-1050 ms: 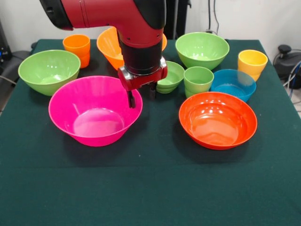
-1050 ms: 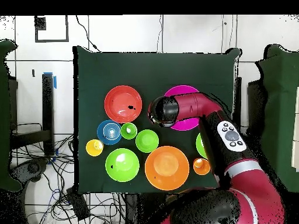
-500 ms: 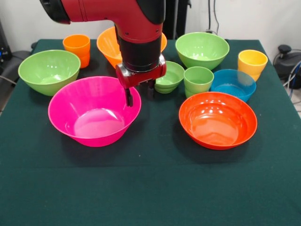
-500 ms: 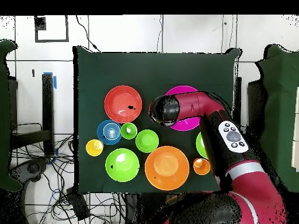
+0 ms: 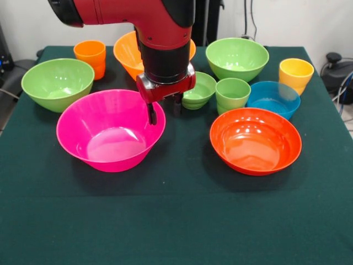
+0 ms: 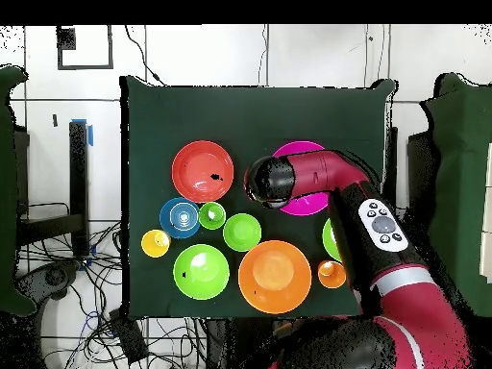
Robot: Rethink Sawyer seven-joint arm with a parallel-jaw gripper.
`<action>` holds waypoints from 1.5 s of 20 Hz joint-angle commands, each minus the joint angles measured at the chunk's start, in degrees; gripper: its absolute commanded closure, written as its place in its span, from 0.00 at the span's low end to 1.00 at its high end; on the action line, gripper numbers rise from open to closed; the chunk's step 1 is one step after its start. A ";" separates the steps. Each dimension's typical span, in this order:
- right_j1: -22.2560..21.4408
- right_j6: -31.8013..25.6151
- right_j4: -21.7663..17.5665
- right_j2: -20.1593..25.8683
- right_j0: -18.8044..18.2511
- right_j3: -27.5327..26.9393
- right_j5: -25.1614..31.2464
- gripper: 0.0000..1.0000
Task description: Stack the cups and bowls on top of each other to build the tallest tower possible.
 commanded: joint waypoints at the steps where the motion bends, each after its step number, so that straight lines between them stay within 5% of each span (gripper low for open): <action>1: 2.02 -3.38 -5.45 -1.44 2.19 0.81 -2.84 0.00; 12: 5.26 -5.84 -5.35 -0.58 1.91 -2.58 -1.71 0.00; 30: 3.75 -6.15 -5.09 -0.42 2.19 -2.41 -0.76 0.00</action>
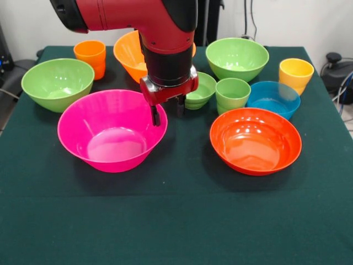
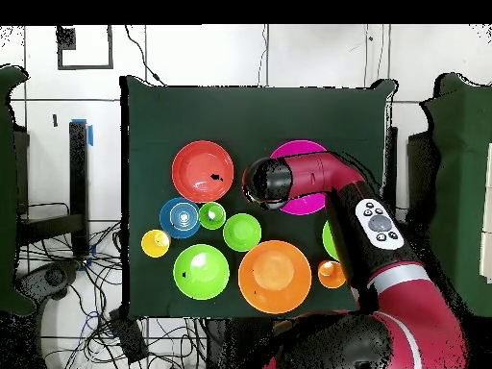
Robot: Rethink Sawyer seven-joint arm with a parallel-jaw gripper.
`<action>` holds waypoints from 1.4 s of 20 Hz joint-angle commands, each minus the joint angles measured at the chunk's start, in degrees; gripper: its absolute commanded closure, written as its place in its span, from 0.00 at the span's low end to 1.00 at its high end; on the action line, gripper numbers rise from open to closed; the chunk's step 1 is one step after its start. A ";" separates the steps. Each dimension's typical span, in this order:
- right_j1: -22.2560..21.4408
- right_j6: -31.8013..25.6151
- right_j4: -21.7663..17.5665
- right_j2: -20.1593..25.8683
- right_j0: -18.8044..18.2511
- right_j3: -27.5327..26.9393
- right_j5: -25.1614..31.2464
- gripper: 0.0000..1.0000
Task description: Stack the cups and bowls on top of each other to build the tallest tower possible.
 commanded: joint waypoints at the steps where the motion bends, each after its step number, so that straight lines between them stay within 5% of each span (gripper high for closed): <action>1: 2.69 -6.12 -5.12 -0.44 1.94 -2.22 -0.84 0.00; 25: 3.48 -8.36 -4.88 0.76 1.45 -3.51 -0.56 0.00; 26: 3.39 -8.37 -4.80 0.83 1.42 -3.31 -0.57 1.00; 28: 3.42 -8.48 -4.50 0.96 1.27 -3.14 -0.32 1.00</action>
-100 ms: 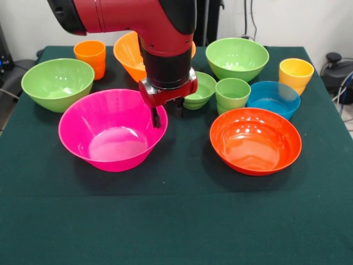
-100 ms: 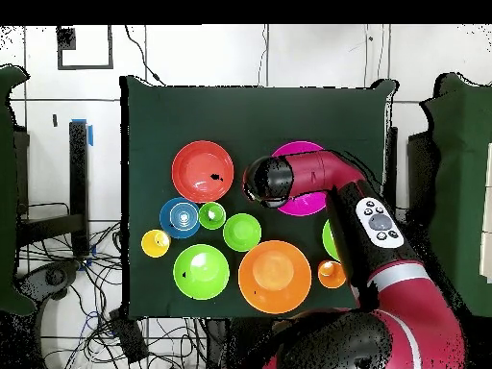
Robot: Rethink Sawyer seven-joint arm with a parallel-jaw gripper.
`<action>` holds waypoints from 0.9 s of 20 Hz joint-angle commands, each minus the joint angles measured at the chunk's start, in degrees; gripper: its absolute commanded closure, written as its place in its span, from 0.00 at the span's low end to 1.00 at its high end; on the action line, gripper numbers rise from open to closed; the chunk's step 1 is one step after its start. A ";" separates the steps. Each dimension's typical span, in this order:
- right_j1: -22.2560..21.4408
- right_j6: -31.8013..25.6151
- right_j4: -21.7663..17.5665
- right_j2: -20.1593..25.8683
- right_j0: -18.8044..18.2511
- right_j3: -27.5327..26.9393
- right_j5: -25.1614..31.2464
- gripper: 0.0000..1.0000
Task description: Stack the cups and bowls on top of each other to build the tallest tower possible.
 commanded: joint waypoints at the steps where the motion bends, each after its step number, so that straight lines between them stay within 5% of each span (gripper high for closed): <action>1: 2.95 -8.53 -4.35 1.00 1.20 -2.15 -0.24 1.00; 18: 2.65 -10.41 -2.88 3.10 0.27 -2.12 0.24 1.00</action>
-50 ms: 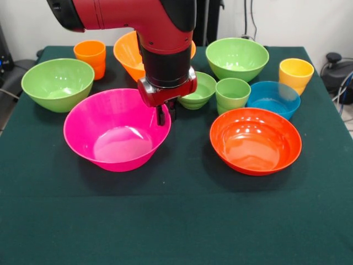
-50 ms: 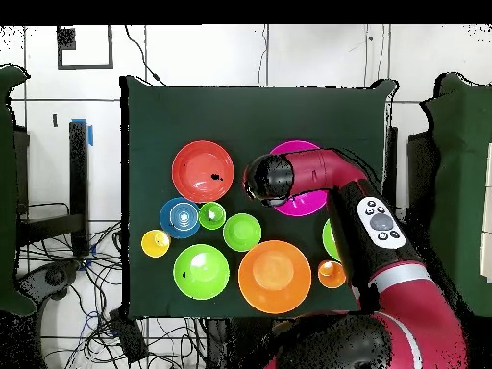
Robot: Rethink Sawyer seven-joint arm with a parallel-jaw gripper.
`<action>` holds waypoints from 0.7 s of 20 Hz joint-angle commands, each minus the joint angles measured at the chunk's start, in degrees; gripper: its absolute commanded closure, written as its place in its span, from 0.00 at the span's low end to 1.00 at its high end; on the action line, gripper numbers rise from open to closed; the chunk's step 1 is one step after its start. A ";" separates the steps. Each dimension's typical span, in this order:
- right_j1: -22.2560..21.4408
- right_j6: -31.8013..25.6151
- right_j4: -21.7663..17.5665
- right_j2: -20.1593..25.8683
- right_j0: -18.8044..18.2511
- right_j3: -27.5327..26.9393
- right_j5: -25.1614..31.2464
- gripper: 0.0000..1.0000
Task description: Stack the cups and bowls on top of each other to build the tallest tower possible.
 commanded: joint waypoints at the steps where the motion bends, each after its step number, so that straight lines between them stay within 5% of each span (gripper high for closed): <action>1: 3.22 -10.77 -2.58 3.21 0.23 -2.14 0.56 1.00; 14: 1.59 -12.86 -1.44 5.46 0.12 -2.71 3.76 1.00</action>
